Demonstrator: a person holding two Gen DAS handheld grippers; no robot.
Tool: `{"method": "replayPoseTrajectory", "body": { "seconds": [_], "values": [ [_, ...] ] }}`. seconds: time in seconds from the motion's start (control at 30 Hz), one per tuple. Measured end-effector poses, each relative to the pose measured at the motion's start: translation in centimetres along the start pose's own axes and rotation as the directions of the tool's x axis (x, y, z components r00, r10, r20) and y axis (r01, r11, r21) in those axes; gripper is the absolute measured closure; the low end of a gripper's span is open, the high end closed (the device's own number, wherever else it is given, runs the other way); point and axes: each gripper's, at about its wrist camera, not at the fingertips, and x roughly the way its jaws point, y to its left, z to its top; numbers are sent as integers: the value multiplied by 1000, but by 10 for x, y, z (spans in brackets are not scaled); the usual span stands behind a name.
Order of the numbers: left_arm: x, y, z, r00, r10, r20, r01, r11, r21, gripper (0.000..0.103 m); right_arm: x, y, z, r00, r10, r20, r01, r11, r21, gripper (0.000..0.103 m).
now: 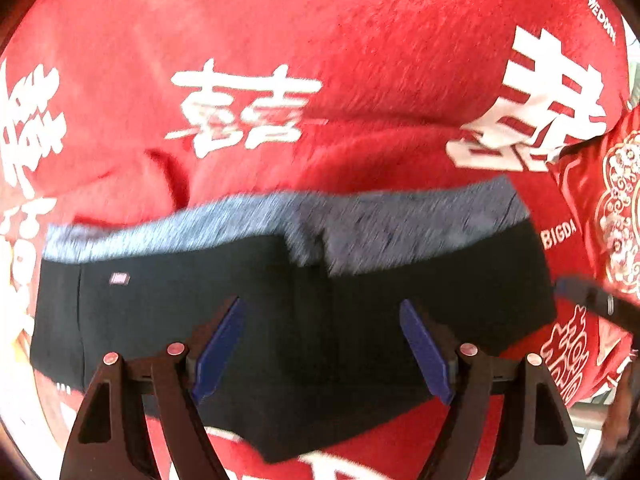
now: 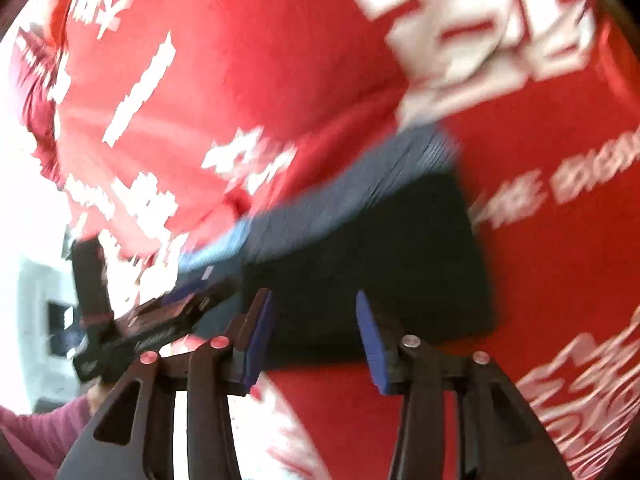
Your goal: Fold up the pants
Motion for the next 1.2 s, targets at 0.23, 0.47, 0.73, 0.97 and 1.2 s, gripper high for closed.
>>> {"method": "replayPoseTrajectory", "body": {
  "seconds": [0.23, 0.47, 0.73, 0.97, 1.2],
  "values": [
    [37, -34, 23, 1000, -5, -10, 5, 1000, 16, 22, 37, -70, 55, 996, -61, -66, 69, 990, 122, 57],
    [68, -20, -2, 995, 51, -90, -53, 999, -10, 18, 41, -62, 57, 988, 82, -134, -66, 991, 118, 73],
    [72, -17, -17, 993, 59, -105, -63, 997, -39, 7, 63, -55, 54, 974, -180, -140, 185, 983, 20, 54],
    [73, -16, -18, 992, 68, -102, -73, 997, -39, 1, 35, -33, 37, 947, -290, -140, 285, 957, -59, 45],
    [74, -15, -17, 993, 69, -99, -73, 996, -41, 1, 10, -22, 13, 931, -341, -127, 336, 940, -63, 45]
  ]
}}
